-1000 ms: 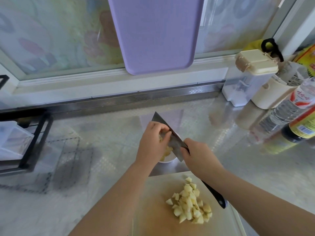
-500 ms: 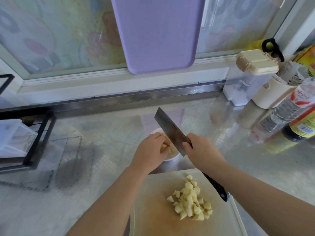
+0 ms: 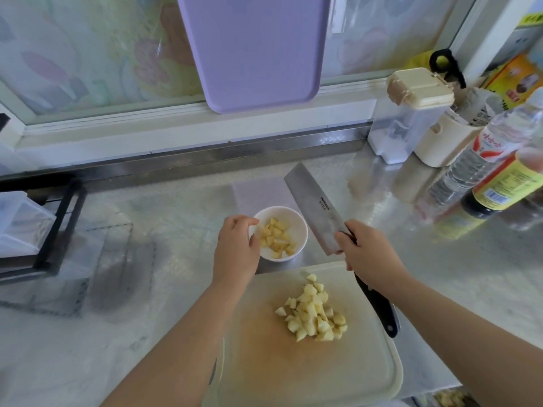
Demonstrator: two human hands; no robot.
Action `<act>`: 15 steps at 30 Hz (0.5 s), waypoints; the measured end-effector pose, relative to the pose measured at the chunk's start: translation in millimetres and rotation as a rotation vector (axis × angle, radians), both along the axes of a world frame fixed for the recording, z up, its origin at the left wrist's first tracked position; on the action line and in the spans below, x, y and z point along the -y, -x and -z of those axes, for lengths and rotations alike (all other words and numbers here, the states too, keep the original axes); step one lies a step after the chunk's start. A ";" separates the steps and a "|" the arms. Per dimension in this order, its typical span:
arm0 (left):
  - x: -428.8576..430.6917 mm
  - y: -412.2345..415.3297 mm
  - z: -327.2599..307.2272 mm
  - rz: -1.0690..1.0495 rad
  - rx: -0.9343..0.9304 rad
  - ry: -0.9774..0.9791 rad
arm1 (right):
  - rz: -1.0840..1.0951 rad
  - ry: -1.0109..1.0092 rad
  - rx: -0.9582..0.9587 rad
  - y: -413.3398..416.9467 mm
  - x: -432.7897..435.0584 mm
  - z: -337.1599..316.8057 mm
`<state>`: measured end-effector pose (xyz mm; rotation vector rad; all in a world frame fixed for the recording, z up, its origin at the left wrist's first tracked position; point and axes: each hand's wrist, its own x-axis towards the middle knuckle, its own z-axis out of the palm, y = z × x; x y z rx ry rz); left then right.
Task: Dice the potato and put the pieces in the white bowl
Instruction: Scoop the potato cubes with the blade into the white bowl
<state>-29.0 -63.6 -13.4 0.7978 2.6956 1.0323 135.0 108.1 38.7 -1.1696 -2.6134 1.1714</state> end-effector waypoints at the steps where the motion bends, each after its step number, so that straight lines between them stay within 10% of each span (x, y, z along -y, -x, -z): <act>1: 3.1 -11.5 -3.7 -0.004 -0.049 -0.045 | 0.030 0.012 0.003 -9.0 -1.1 0.8; 8: 26.7 -125.4 23.2 0.395 -0.103 0.051 | 0.114 0.130 0.126 -88.3 4.1 31.7; 15: -0.3 -151.8 55.5 0.325 -0.181 0.277 | 0.065 0.177 0.211 -128.9 25.3 67.6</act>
